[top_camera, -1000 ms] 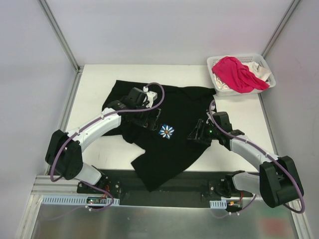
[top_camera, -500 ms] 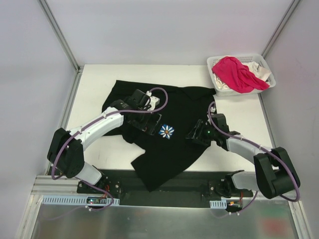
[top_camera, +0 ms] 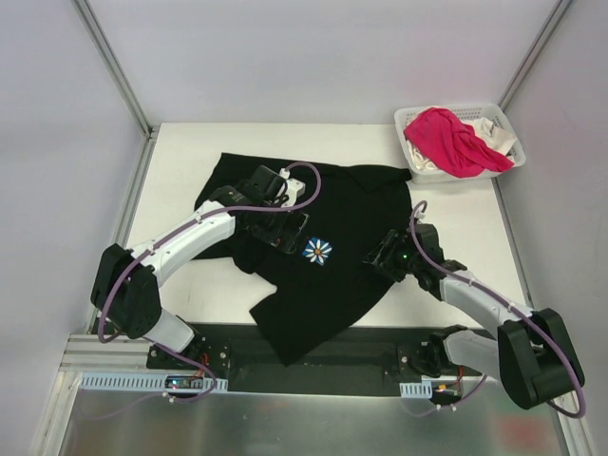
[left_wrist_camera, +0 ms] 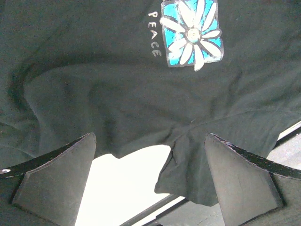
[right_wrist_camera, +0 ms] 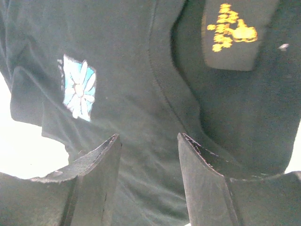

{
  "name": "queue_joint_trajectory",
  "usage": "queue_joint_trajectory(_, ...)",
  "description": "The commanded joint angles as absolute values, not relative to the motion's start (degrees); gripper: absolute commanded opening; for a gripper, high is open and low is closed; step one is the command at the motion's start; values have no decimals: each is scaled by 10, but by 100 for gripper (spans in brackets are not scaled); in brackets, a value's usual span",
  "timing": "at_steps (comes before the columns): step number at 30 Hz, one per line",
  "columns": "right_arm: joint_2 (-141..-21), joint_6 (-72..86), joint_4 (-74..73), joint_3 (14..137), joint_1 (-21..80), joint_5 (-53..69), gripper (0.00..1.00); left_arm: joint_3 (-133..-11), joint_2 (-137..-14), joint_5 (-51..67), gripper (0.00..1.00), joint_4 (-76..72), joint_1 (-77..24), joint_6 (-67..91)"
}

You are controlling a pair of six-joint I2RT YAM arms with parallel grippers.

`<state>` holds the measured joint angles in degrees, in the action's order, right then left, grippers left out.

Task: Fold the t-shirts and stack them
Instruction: Flatten out the tshirt

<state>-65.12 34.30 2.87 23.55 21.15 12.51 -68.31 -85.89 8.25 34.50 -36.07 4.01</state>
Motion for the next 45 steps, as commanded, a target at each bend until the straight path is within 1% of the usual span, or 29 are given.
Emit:
queue_joint_trajectory(1, -634, 359, -34, 249, 196, 61, 55, -698, -828, 66, 99, 358, -369, 33)
queue_joint_trajectory(4, -635, 367, -39, 249, 184, 67, 55, -695, -821, 67, 99, 357, -369, 32)
queue_joint_trajectory(8, -638, 340, -52, 273, 185, 43, 55, -696, -834, 70, 99, 357, -369, 22)
queue_joint_trajectory(12, -678, 314, -28, 294, 185, 38, 53, -702, -867, 58, 99, 357, -370, 5)
queue_joint_trajectory(14, -697, 316, -23, 304, 185, 38, 53, -712, -892, 53, 99, 358, -372, 5)
queue_joint_trajectory(18, -722, 334, -25, 311, 184, 34, 52, -715, -903, 48, 99, 358, -377, 5)
queue_joint_trajectory(23, -702, 351, -47, 306, 182, -23, 49, -715, -889, 33, 99, 358, -379, -7)
queue_joint_trajectory(26, -687, 359, -52, 307, 178, -48, 49, -719, -883, 44, 99, 357, -379, -14)
queue_joint_trajectory(31, -707, 357, -54, 334, 178, -60, 49, -736, -899, 81, 99, 357, -383, -51)
queue_joint_trajectory(39, -741, 371, -68, 362, 178, -52, 48, -756, -914, 91, 99, 357, -386, -82)
queue_joint_trajectory(42, -731, 360, -76, 359, 186, -61, 48, -751, -904, 79, 99, 354, -391, -81)
queue_joint_trajectory(45, -692, 328, -76, 345, 214, -85, 48, -724, -881, 56, 98, 322, -395, -63)
